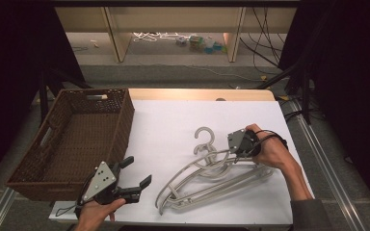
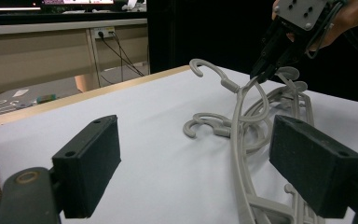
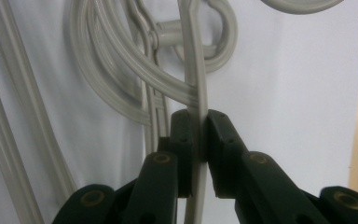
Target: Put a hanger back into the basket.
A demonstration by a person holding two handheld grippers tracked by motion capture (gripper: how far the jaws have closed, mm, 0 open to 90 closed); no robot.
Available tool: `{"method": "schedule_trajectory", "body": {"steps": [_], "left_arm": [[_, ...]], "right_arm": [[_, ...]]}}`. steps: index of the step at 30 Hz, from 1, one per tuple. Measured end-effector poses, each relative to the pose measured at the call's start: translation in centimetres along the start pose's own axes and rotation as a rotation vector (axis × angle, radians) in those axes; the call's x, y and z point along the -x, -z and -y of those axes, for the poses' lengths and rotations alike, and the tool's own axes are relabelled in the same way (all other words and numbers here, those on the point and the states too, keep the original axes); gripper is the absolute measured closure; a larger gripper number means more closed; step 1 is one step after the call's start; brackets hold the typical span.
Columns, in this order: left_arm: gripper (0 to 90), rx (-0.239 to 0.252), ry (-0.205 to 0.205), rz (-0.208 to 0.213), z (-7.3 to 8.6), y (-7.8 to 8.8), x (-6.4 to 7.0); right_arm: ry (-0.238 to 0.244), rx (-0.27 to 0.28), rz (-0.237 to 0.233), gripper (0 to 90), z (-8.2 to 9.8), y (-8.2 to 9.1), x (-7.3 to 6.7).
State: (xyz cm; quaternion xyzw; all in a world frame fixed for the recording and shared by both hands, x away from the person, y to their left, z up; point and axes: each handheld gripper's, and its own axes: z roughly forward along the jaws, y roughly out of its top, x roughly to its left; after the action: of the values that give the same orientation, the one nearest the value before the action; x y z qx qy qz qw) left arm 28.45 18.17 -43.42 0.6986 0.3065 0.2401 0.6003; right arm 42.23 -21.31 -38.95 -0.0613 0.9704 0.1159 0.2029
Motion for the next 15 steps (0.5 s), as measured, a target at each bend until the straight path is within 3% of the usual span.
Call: {"method": "schedule_trajectory", "body": {"steps": [4,10,11,15], "left_arm": [[16.0,-0.001,0.009,0.007,-0.1,-0.1,0.0],[16.6,-0.008,0.063,0.023,-0.1,-0.9,-0.1],[17.0,-0.019,0.07,0.029,-0.2,-1.4,0.0],[18.9,-0.053,0.065,0.063,-0.5,-3.0,0.4]], "right_arm": [[0.011,0.004,0.022,82.0,-0.1,0.9,-0.5],[0.005,0.013,0.053,82.0,-0.5,2.2,-1.2],[0.033,0.025,0.068,82.1,-0.6,2.3,-1.2],[0.038,0.033,0.081,81.9,-1.0,2.9,-1.4]]}}
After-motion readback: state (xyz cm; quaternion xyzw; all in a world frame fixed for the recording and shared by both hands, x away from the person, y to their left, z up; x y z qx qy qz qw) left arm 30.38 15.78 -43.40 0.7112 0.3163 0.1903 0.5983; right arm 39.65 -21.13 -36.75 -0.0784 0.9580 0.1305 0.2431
